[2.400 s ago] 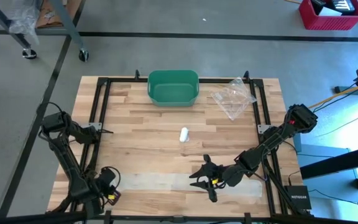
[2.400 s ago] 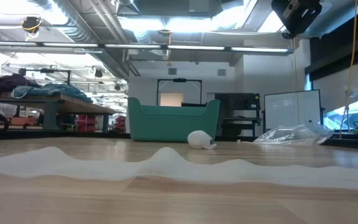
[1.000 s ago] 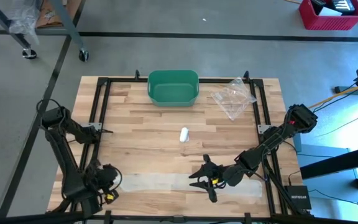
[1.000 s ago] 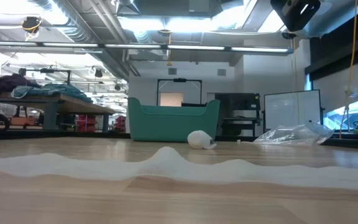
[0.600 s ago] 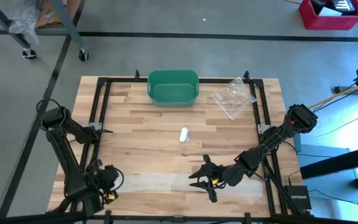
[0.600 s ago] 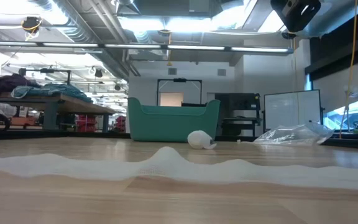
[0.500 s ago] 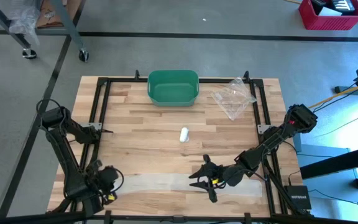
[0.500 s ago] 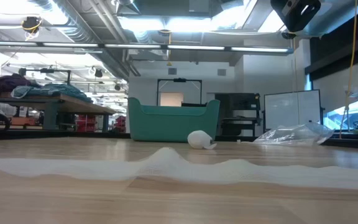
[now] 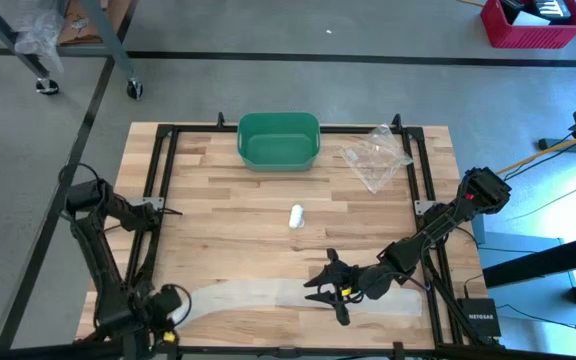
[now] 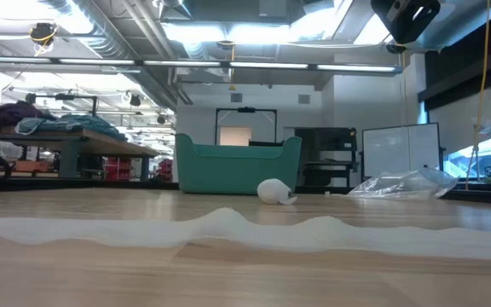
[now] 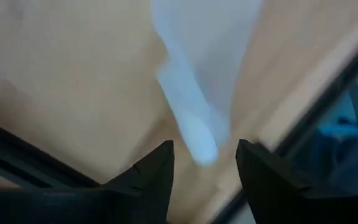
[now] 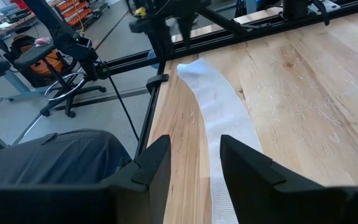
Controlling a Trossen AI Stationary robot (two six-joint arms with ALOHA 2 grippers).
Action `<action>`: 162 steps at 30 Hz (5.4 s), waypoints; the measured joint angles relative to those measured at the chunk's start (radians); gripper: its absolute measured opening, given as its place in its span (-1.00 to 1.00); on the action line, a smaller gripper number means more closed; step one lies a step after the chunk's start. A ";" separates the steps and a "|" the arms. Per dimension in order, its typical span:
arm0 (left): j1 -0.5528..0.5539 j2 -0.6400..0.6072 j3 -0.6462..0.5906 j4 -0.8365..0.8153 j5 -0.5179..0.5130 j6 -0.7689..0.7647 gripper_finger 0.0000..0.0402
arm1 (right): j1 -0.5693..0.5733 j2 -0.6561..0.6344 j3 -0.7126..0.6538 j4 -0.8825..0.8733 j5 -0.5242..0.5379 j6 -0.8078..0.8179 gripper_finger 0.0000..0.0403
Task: Roll bandage
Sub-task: Roll the bottom white bandage
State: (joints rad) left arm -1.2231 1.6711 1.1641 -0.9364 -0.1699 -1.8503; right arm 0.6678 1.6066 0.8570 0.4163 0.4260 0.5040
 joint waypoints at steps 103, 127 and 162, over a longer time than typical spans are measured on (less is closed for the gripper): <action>0.474 0.116 0.709 -0.461 -0.754 1.362 -0.79 | -0.237 0.077 0.624 -0.518 -0.121 -0.581 0.04; 0.470 0.117 0.708 -0.414 -0.751 1.359 -0.79 | -0.256 0.132 0.623 -0.459 -0.124 -0.563 -0.67; 0.299 -0.128 0.542 -0.532 -1.307 0.957 -0.27 | -0.217 0.015 0.689 -0.503 -0.077 -0.741 -0.78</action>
State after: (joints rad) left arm -0.9237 1.5431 1.7064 -1.4685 -1.4772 -0.8937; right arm 0.4503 1.6221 1.5461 -0.0865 0.3492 -0.2373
